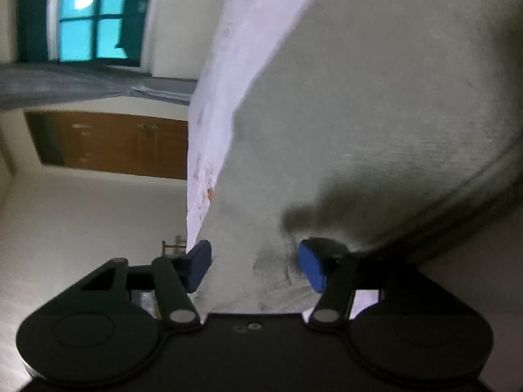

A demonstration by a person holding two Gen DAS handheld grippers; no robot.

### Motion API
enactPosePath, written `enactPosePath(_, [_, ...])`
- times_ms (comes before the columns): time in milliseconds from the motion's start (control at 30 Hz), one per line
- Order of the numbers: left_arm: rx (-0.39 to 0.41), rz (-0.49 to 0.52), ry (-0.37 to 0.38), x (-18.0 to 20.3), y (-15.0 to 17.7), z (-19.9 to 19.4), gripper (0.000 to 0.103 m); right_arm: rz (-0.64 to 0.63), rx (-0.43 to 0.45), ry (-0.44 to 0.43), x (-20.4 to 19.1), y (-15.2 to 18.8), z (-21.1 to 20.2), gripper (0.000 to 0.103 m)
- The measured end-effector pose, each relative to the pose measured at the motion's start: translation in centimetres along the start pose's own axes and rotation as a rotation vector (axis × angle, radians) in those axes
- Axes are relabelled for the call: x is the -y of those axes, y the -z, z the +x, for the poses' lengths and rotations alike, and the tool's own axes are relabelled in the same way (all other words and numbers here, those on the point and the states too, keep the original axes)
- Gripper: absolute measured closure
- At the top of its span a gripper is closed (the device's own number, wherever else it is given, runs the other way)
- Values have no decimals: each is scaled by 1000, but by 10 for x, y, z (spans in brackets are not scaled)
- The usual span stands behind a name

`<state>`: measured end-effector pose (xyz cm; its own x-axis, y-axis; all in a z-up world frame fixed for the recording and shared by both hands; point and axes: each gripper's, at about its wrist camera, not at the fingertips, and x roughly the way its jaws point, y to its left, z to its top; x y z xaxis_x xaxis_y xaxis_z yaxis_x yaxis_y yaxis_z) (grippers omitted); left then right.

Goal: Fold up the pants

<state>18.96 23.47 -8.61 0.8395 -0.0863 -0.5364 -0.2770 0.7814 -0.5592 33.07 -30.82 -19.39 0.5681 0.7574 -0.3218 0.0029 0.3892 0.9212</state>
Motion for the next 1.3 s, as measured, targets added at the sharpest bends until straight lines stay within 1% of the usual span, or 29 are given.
enactPosePath(67, [11, -21, -11, -16, -4, 1, 45, -48, 39, -65, -16, 0, -9, 35])
enactPosePath(100, [13, -45, -15, -23, -6, 4, 45, -83, 60, -70, -24, 0, -13, 32])
enactPosePath(133, [15, -76, -2, -32, -9, 8, 45, -125, 81, -55, -33, 0, -17, 30])
enactPosePath(200, [30, -127, 37, -46, -13, 17, 45, -168, 83, -58, -41, 4, -21, 30])
enactPosePath(267, [28, -170, 65, -59, -16, 31, 45, -168, 67, -53, -44, 3, -16, 30])
enactPosePath(333, [33, -197, 98, -65, -18, 43, 45, -163, 73, -52, -45, -2, -14, 30])
enactPosePath(400, [42, -239, 132, -73, -18, 53, 45, -153, 91, -46, -44, -2, -20, 30])
enactPosePath(467, [60, -289, 171, -85, -19, 60, 45, -155, 102, -38, -42, -2, -6, 30])
enactPosePath(567, [88, -386, 236, -103, -21, 72, 45, -154, 114, -15, -41, 6, -1, 30])
enactPosePath(700, [73, -432, 260, -108, -35, 92, 45, -147, 114, -3, -42, 9, 9, 30])
enactPosePath(867, [114, -570, 283, -117, -39, 111, 45, -147, 118, -5, -43, 14, 8, 30])
enactPosePath(900, [114, -568, 271, -115, -40, 114, 46, -142, 122, -1, -42, 14, 5, 30])
enactPosePath(933, [107, -540, 243, -112, -42, 116, 60, -139, 127, 6, -41, 15, 4, 30])
enactPosePath(967, [97, -507, 204, -107, -43, 115, 66, -138, 130, 14, -40, 16, 3, 30])
enactPosePath(1033, [104, -493, 214, -103, -45, 108, 69, -127, 120, 26, -38, 17, 4, 30])
enactPosePath(1100, [109, -443, 217, -92, -52, 101, 69, -120, 100, 14, -37, 21, 7, 30])
enactPosePath(1200, [113, -390, 238, -74, -67, 95, 69, -80, 50, -47, -37, 29, 19, 30])
enactPosePath(1300, [125, -352, 273, -57, -82, 83, 69, -30, 16, -106, -38, 35, 35, 30])
